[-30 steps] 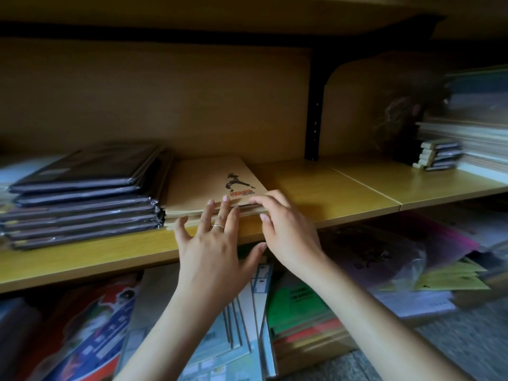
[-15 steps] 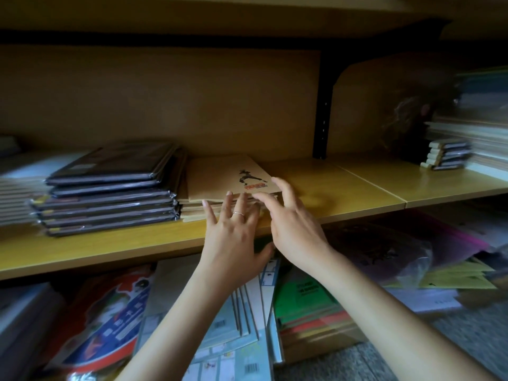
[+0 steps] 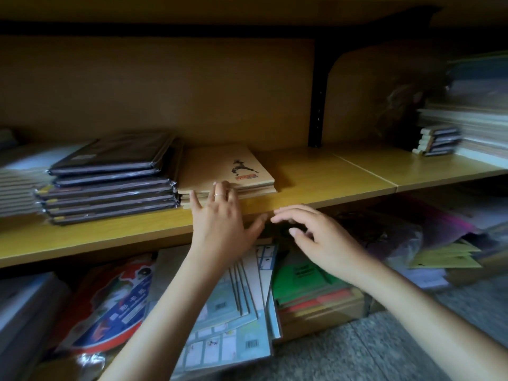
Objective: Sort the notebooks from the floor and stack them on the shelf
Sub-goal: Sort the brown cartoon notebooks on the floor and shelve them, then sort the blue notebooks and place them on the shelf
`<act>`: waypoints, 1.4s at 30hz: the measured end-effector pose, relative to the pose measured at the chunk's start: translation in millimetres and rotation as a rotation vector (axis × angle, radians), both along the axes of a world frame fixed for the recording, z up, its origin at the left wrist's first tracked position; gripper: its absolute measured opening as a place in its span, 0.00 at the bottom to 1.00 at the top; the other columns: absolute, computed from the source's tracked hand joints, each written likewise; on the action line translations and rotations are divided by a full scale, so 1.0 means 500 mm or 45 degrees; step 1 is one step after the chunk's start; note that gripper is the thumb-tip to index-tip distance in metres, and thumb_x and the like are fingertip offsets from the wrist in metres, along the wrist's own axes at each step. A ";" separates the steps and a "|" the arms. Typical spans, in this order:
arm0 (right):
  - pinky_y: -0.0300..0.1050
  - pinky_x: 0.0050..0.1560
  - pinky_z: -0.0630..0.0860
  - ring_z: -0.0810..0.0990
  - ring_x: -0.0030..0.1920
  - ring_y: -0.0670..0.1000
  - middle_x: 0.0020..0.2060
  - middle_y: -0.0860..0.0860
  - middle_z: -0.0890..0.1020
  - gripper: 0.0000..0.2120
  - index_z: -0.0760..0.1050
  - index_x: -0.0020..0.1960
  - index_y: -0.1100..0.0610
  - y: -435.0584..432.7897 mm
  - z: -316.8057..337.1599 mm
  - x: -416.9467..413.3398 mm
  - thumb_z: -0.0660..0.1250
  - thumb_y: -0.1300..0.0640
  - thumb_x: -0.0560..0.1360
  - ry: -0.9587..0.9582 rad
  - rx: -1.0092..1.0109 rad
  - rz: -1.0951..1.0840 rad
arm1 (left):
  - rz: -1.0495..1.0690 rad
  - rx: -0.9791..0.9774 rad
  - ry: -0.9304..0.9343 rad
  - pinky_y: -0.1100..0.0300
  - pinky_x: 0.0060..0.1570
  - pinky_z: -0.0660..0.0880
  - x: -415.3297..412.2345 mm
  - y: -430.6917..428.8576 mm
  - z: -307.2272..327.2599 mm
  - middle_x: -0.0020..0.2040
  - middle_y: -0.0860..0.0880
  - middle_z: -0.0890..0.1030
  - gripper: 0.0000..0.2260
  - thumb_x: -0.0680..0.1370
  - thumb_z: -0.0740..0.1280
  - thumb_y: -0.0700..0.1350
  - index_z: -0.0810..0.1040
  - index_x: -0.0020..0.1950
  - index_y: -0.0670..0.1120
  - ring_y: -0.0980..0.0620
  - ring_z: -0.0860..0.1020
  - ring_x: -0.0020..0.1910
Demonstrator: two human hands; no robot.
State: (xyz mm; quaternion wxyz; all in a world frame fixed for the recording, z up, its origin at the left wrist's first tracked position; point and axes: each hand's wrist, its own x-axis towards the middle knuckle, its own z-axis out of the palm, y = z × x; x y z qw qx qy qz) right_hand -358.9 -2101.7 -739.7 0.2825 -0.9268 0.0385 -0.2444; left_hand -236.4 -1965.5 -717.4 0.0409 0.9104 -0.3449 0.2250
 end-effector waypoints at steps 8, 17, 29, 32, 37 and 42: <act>0.44 0.39 0.72 0.77 0.36 0.50 0.45 0.40 0.78 0.16 0.77 0.46 0.43 -0.026 -0.111 -0.210 0.60 0.64 0.77 0.023 0.053 -0.117 | -0.569 -0.333 -0.064 0.42 0.70 0.58 -0.079 -0.022 -0.055 0.66 0.42 0.72 0.19 0.76 0.57 0.56 0.76 0.58 0.46 0.42 0.66 0.70; 0.37 0.33 0.70 0.76 0.35 0.43 0.41 0.45 0.79 0.12 0.77 0.43 0.52 0.015 -0.354 -0.465 0.56 0.59 0.70 0.294 -0.014 -0.498 | -1.501 0.339 0.129 0.51 0.41 0.76 -0.314 -0.091 -0.241 0.50 0.46 0.80 0.12 0.75 0.57 0.49 0.77 0.46 0.46 0.44 0.79 0.45; 0.58 0.58 0.74 0.71 0.61 0.67 0.57 0.65 0.73 0.32 0.70 0.63 0.65 -0.090 -0.556 -0.637 0.73 0.52 0.65 0.982 -0.139 -1.061 | -1.856 0.672 0.348 0.54 0.38 0.77 -0.389 -0.129 -0.420 0.48 0.49 0.80 0.11 0.75 0.56 0.49 0.77 0.45 0.48 0.48 0.80 0.41; 0.63 0.66 0.63 0.60 0.71 0.70 0.68 0.71 0.62 0.41 0.62 0.72 0.63 -0.124 -0.570 -0.608 0.73 0.44 0.67 1.018 -0.130 -1.276 | -1.854 0.658 0.395 0.56 0.37 0.78 -0.397 -0.143 -0.443 0.46 0.50 0.80 0.11 0.74 0.57 0.49 0.78 0.45 0.48 0.48 0.81 0.41; 0.53 0.68 0.59 0.55 0.73 0.65 0.73 0.69 0.46 0.39 0.43 0.76 0.57 -0.195 -0.575 -0.574 0.57 0.39 0.77 1.283 0.054 -1.504 | -1.865 0.630 0.451 0.53 0.38 0.77 -0.416 -0.174 -0.474 0.48 0.50 0.80 0.11 0.75 0.57 0.48 0.78 0.46 0.48 0.49 0.80 0.42; 0.63 0.54 0.71 0.66 0.64 0.72 0.71 0.73 0.51 0.27 0.44 0.75 0.55 -0.240 -0.583 -0.507 0.53 0.60 0.81 1.520 0.103 -1.684 | -1.890 0.559 0.485 0.53 0.40 0.77 -0.433 -0.198 -0.491 0.48 0.50 0.79 0.10 0.75 0.56 0.47 0.77 0.47 0.49 0.48 0.80 0.43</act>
